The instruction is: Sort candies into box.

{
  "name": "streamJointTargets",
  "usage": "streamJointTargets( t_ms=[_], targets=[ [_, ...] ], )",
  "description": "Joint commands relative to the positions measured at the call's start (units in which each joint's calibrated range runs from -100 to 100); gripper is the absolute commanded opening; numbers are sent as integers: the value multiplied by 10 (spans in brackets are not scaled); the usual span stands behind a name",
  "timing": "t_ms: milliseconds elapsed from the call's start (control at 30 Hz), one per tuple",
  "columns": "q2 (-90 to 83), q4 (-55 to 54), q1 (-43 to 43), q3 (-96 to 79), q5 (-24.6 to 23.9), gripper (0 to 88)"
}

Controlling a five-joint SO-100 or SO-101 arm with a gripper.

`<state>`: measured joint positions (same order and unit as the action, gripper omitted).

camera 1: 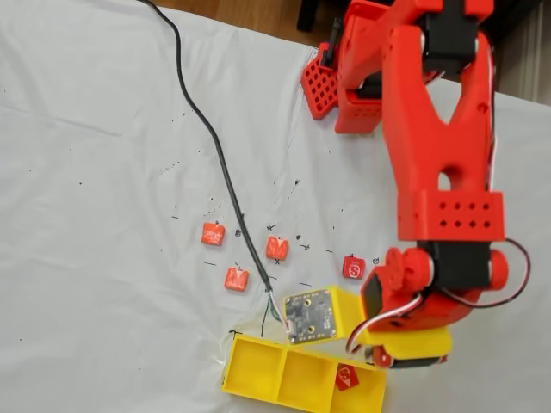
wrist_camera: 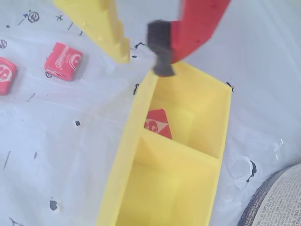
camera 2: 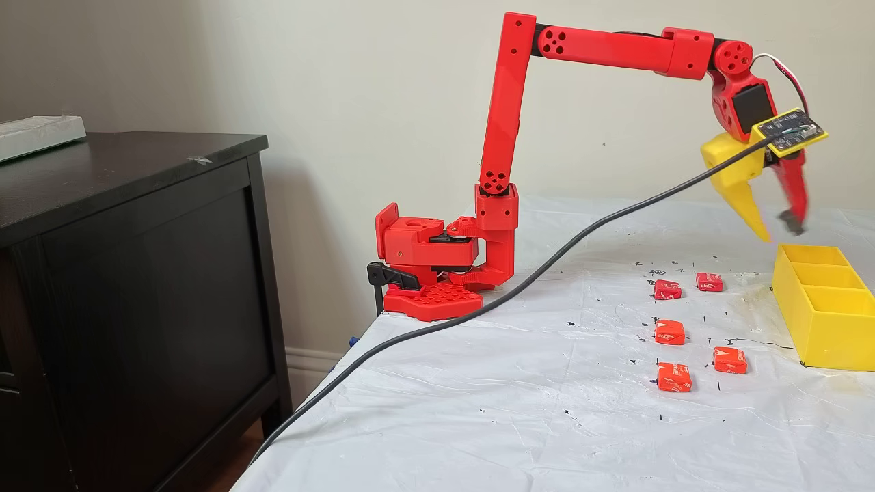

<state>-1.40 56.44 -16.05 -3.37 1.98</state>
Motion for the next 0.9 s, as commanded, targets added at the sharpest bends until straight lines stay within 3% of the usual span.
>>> streamJointTargets(
  t_ms=[0, 167, 400, 633, 867],
  targets=[
    [-121, 38, -20, -29, 0, 2],
    [-172, 14, -52, -157, 0, 8],
    [-149, -2, -56, -193, -7, 80],
    [-112, -38, -56, -203, -4, 259],
    [-66, -47, -45, -174, -3, 256]
  ],
)
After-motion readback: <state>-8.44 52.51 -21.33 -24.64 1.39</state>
